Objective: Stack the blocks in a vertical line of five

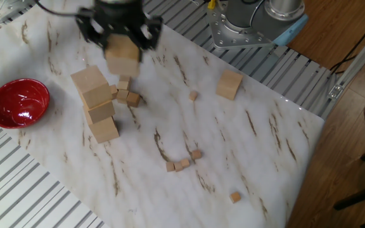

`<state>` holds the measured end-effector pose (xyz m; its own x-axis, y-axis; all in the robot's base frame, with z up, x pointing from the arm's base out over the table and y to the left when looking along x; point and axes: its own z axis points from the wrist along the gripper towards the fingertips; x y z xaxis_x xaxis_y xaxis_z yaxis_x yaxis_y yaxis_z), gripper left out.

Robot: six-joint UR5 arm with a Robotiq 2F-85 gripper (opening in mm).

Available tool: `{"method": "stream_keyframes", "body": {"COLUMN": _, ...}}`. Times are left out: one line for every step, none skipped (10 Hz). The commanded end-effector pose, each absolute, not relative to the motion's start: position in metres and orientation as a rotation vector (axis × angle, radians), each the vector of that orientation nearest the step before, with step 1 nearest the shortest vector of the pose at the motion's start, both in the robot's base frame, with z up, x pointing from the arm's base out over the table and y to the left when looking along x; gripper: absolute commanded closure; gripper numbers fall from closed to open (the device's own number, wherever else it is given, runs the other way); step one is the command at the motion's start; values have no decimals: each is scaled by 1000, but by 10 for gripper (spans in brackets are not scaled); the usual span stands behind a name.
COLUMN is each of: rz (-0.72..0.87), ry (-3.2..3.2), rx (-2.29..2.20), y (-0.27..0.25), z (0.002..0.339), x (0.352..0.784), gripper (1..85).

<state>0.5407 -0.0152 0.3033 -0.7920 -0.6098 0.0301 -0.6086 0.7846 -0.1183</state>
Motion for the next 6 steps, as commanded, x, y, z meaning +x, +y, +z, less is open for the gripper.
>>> {"method": "stream_keyframes", "body": {"rz": -270, "ry": 2881, "rx": -1158, "y": -54, "z": 306, "x": 547, "gripper": 523}}
{"method": "stream_keyframes", "body": {"rz": -282, "ry": 2864, "rx": -1178, "y": -61, "z": 299, "x": 553, "gripper": 523}}
{"method": "stream_keyframes", "body": {"rz": -286, "ry": 2854, "rx": -1190, "y": -66, "z": 293, "x": 557, "gripper": 530}}
{"method": "stream_keyframes", "body": {"rz": -225, "ry": 2875, "rx": -1153, "y": -61, "z": 289, "x": 552, "gripper": 527}}
{"method": "stream_keyframes", "body": {"rz": -199, "ry": 2886, "rx": -1135, "y": -58, "z": 291, "x": 547, "gripper": 523}}
{"method": "stream_keyframes", "body": {"rz": -135, "ry": 2973, "rx": -1081, "y": -53, "z": 289, "x": 529, "gripper": 547}}
